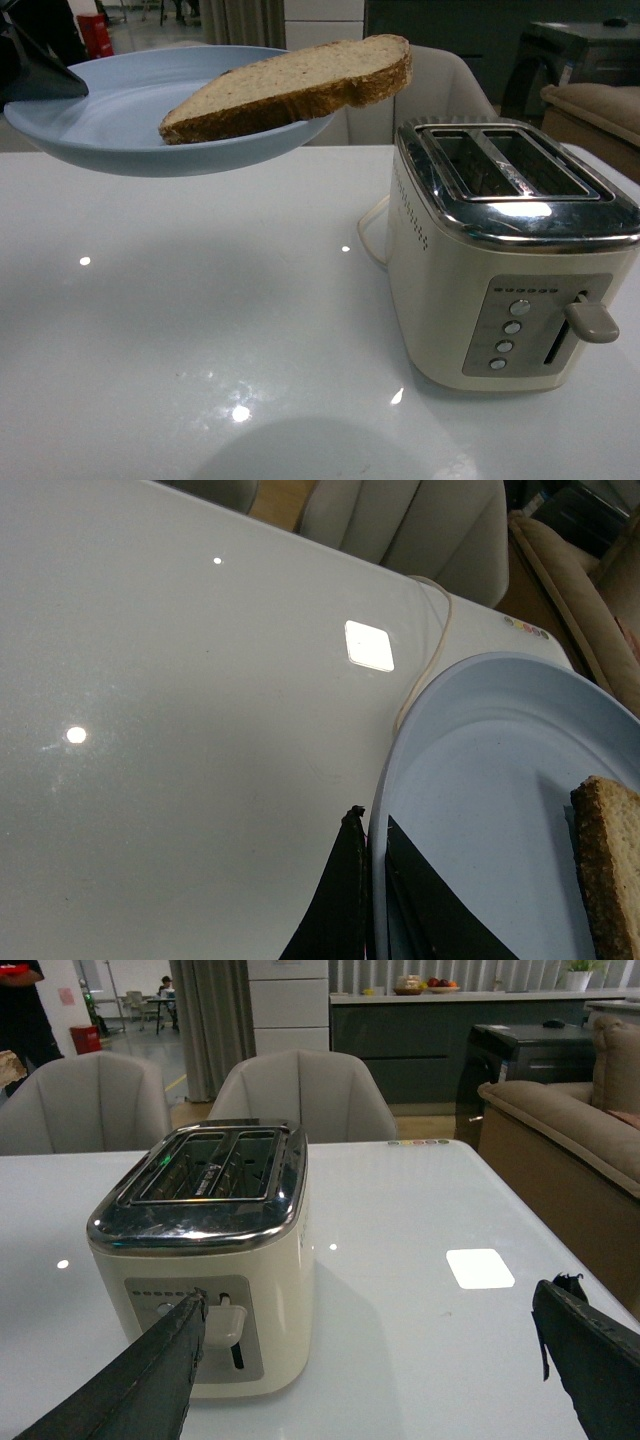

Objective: Left arm holds plate, right arm toasts bread

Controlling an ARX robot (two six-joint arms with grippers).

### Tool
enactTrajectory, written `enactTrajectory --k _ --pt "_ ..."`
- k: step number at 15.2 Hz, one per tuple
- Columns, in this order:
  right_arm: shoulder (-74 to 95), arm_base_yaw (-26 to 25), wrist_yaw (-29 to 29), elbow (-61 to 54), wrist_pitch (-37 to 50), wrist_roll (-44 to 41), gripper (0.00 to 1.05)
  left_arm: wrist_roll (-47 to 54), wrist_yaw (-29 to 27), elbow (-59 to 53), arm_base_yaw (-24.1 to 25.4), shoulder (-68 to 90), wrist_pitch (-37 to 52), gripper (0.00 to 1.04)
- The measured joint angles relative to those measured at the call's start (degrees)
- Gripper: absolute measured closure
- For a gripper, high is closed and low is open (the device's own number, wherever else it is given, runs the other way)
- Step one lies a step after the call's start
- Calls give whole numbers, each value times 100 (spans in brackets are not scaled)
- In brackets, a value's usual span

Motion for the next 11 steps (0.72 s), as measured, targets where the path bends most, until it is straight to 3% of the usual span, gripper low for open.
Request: enactTrajectory --k 11 --pt "0 0 0 0 0 -2 6 0 0 0 0 0 2 102"
